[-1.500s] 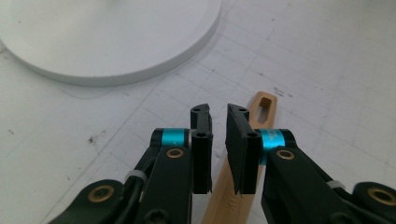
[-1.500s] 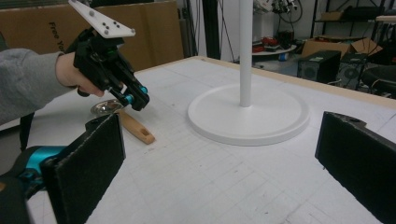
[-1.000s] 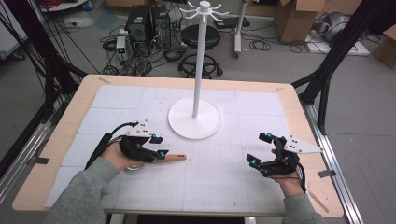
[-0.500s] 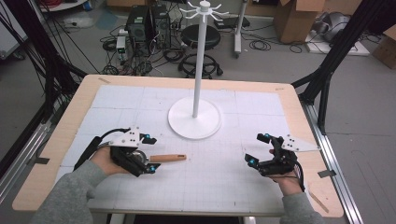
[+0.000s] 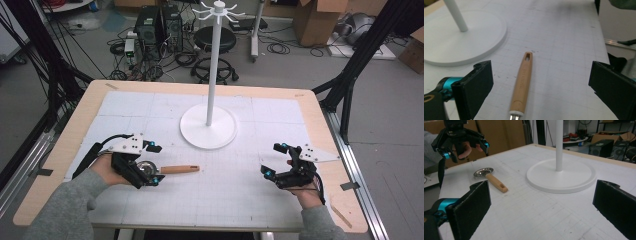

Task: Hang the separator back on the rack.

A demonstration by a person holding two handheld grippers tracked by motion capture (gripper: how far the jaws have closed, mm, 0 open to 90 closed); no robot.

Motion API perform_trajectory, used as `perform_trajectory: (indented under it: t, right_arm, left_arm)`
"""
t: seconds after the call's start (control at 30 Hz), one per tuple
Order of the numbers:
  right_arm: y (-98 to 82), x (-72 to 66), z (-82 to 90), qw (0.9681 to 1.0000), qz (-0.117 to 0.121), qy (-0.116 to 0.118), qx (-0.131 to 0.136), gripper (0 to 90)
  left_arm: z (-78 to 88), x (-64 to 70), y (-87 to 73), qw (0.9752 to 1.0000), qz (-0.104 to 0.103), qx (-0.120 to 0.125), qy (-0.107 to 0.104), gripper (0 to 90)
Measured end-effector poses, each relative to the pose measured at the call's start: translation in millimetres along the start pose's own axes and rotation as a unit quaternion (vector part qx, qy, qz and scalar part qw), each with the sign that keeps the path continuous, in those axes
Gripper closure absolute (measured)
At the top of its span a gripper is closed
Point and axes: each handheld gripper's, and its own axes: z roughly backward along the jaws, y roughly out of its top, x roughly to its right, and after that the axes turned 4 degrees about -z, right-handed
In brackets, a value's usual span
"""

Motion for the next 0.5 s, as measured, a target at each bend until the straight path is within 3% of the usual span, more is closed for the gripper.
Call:
perform_trajectory:
  t: [0.1, 0.23, 0.43, 0.5]
  right_arm:
    - [-0.8, 0.4, -2.1, 0.9999, 0.006, 0.005, -0.008, 0.7]
    - [-0.5, -0.2, -1.9, 0.9999, 0.006, 0.006, -0.006, 0.7]
    - [0.1, -1.0, -0.7, 0.9999, 0.008, 0.006, -0.003, 0.7]
    - [-0.1, -0.6, -1.4, 0.9999, 0.011, 0.003, -0.004, 0.7]
  left_arm:
    - [-3.1, -1.0, -1.3, 0.9999, 0.005, -0.010, -0.012, 10.4]
    - [-5.1, -5.5, 0.1, 0.9983, -0.002, -0.058, -0.011, 10.6]
    - [-8.5, -9.0, 4.1, 0.9959, -0.009, -0.090, -0.010, 12.0]
    - [-10.7, -9.8, 4.8, 0.9959, -0.004, -0.090, -0.007, 13.9]
